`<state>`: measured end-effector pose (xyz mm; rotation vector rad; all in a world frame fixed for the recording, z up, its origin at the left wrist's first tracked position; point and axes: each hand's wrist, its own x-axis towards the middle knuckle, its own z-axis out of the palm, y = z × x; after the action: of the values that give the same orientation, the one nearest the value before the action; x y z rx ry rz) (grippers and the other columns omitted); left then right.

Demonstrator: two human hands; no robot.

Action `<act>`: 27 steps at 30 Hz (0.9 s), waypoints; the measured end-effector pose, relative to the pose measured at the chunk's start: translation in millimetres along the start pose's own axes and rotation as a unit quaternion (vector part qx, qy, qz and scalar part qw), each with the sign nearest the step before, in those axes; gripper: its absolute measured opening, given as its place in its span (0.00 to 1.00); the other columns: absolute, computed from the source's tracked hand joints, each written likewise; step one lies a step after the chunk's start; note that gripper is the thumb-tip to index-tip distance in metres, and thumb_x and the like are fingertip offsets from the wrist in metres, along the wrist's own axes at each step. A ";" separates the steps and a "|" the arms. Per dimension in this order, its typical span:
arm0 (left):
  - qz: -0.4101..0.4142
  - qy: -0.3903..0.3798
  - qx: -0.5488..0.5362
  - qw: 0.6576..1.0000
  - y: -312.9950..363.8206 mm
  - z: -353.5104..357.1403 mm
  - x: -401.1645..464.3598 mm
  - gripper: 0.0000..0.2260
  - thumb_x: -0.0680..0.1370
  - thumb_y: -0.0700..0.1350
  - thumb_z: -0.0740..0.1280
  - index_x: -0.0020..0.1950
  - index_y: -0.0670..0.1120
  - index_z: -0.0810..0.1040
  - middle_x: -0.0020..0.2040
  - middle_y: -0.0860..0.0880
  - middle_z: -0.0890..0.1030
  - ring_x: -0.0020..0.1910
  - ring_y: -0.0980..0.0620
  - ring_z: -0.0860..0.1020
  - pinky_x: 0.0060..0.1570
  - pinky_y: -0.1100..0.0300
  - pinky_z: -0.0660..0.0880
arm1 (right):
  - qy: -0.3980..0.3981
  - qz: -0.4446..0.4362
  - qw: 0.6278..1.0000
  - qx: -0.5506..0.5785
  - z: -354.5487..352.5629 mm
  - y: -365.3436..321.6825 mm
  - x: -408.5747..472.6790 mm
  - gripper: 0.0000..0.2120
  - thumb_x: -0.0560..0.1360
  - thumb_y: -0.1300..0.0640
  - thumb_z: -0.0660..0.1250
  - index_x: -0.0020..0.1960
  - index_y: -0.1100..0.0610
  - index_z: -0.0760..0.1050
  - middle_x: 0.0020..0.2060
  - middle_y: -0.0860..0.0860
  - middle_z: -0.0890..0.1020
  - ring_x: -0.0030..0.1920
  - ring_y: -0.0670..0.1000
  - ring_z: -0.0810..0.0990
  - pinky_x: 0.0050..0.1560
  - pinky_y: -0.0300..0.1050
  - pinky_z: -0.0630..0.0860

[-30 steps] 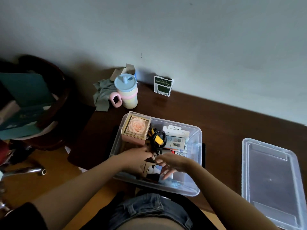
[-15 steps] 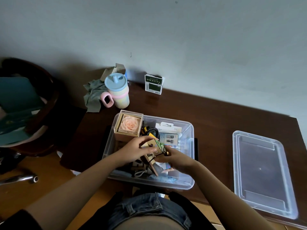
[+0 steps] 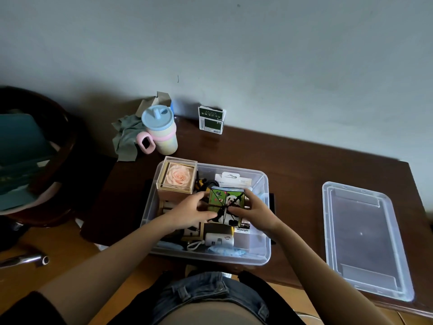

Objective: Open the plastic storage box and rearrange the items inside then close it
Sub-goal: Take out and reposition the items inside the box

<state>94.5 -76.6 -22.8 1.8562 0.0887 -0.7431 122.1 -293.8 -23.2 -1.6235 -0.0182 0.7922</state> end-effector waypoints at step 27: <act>0.068 0.185 0.511 0.837 -45.7 -26.9 -47.1 0.10 0.79 0.48 0.60 0.58 0.50 0.76 0.60 0.54 0.74 0.60 0.56 0.71 0.50 0.64 0.72 | -0.091 -0.030 0.957 -0.272 38.2 -7.6 22.5 0.07 0.76 0.52 0.66 0.49 0.54 0.81 0.43 0.48 0.84 0.39 0.43 0.81 0.44 0.41 0.81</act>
<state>50.6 -21.2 -29.5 2.9816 -0.2457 -0.2998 123.4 -249.0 -27.1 -2.0460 -0.4513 0.9395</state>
